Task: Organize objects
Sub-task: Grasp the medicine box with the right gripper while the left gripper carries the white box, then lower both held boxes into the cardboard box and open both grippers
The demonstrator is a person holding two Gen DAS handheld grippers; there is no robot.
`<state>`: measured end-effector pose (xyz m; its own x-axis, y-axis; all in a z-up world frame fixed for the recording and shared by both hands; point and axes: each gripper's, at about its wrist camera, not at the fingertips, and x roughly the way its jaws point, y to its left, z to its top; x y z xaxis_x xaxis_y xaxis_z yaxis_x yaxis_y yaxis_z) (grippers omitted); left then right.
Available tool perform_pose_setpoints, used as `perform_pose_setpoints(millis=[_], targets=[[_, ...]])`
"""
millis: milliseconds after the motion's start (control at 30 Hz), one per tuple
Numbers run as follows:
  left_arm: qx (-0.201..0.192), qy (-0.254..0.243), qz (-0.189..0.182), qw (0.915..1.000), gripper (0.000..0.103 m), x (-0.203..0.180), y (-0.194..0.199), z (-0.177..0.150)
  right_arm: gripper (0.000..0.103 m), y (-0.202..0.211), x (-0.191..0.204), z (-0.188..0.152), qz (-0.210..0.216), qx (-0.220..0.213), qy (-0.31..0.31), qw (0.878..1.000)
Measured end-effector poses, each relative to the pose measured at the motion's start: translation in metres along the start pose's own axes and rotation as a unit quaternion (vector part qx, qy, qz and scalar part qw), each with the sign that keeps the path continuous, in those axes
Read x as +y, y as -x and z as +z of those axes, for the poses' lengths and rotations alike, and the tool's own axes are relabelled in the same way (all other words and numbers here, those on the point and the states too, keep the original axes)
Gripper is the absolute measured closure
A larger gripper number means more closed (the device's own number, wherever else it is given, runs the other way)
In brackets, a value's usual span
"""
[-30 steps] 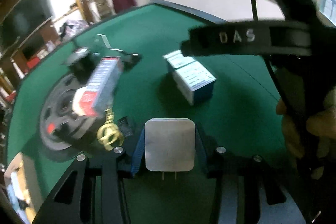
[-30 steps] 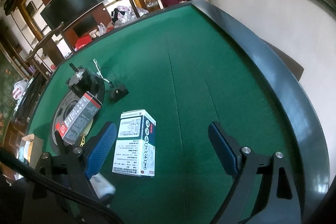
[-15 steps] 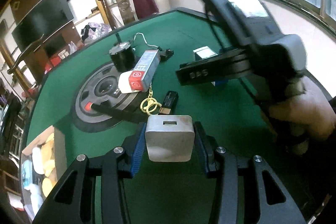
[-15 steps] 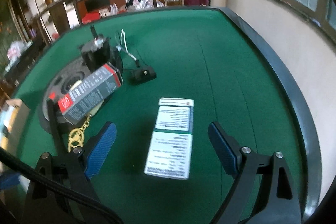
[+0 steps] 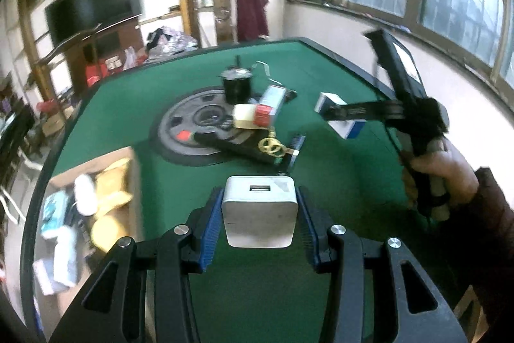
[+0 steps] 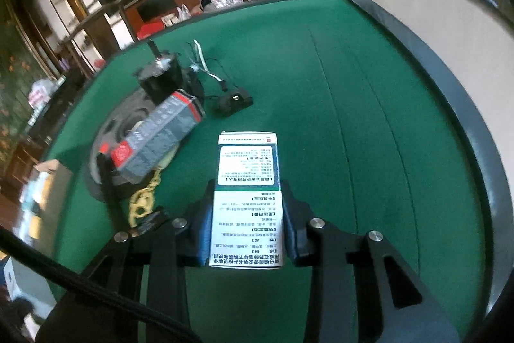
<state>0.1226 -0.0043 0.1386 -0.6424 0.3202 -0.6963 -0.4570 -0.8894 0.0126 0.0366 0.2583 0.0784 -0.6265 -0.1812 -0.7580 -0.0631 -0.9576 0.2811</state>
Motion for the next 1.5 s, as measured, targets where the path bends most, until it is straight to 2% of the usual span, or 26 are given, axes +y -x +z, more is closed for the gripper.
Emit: perform_pose_setpoints(millis=[233,467,667,833,967,1267,1500], targets=[[-0.029,0.039,0.03,0.9984,0.064,0.051,0.036,-0.016,0.071,0.031,0.03,-0.019,0.068,-0.012,0.0,0.998],[-0.042,0.084,0.074,0.9928,0.064,0.106,0.059,-0.04,0.071,0.056,0.103,-0.032,0.119,-0.019,0.058,0.991],[-0.034,0.119,0.1,0.9873,0.064,0.149,0.066,-0.063,0.071,0.066,0.168,-0.045,0.174,-0.012,0.104,0.979],[-0.022,0.137,0.112,0.9841,0.064,0.174,0.067,-0.081,0.071,0.056,0.215,-0.059,0.218,0.015,0.129,0.967],[-0.001,0.155,0.118,0.9809,0.064,0.196,0.061,-0.096,0.071,0.036,0.248,-0.074,0.232,0.04,0.15,0.96],[0.052,0.188,0.113,0.9743,0.064,0.227,0.036,-0.115,0.07,-0.002,0.3,-0.113,0.255,0.104,0.19,0.942],[0.07,0.199,0.114,0.9708,0.064,0.241,0.023,-0.124,0.07,-0.024,0.332,-0.136,0.257,0.139,0.216,0.931]])
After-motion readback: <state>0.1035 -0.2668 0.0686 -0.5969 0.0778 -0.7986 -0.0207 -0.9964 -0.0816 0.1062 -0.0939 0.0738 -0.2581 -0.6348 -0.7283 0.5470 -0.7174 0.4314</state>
